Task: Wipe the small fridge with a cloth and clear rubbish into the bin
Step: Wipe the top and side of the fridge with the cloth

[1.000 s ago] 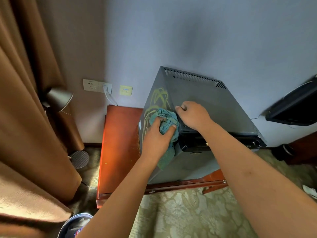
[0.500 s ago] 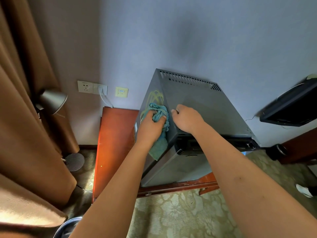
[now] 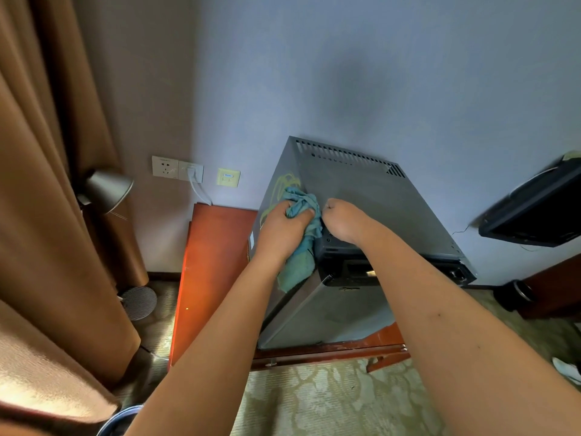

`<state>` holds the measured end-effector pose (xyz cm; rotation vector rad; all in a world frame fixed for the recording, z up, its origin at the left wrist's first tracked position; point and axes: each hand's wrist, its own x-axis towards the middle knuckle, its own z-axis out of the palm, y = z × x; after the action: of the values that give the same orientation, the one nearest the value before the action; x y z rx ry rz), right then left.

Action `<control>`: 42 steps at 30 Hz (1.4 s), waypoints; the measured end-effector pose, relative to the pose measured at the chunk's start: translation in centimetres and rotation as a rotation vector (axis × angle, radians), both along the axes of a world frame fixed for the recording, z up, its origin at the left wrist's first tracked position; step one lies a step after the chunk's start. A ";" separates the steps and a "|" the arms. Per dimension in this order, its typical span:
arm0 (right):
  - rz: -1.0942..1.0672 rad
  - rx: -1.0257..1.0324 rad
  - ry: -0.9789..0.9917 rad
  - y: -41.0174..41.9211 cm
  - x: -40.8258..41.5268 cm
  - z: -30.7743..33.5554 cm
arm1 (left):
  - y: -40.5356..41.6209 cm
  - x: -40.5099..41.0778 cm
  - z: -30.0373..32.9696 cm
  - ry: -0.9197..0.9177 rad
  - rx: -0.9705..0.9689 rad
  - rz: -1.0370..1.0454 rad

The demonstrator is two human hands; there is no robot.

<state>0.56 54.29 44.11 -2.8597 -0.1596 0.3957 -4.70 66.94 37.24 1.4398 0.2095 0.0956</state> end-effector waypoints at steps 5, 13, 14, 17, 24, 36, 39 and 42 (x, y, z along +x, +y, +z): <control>-0.005 -0.009 0.009 0.1 -0.4 0.2 | 0.5 0.2 -1.7 0.097 0.065 -0.021; -0.018 -0.111 0.032 0.9 0.2 0.4 | 1.5 -0.6 -1.1 0.209 0.074 -0.167; -0.023 -0.112 0.026 0.9 0.4 0.4 | 1.3 -0.2 -0.9 0.201 0.015 -0.128; -0.042 -0.057 0.028 0.6 0.4 0.3 | 0.6 0.7 -0.8 0.199 -0.125 -0.001; 0.050 -0.089 -0.017 0.0 0.2 0.2 | 0.4 -0.2 -1.6 0.287 0.051 -0.014; 0.247 -0.010 0.023 -2.2 0.0 0.5 | -2.4 -0.2 -0.3 0.214 0.115 0.262; 0.284 -0.032 0.018 -2.3 0.3 0.5 | -2.1 -1.3 -0.7 0.262 0.149 0.226; 0.253 0.033 0.110 -2.2 1.3 0.5 | -2.0 -2.2 -1.1 0.302 0.064 0.167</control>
<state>1.85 52.12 44.64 -2.7824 -0.5056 0.5922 -6.90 64.90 36.13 1.4953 0.5795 0.0200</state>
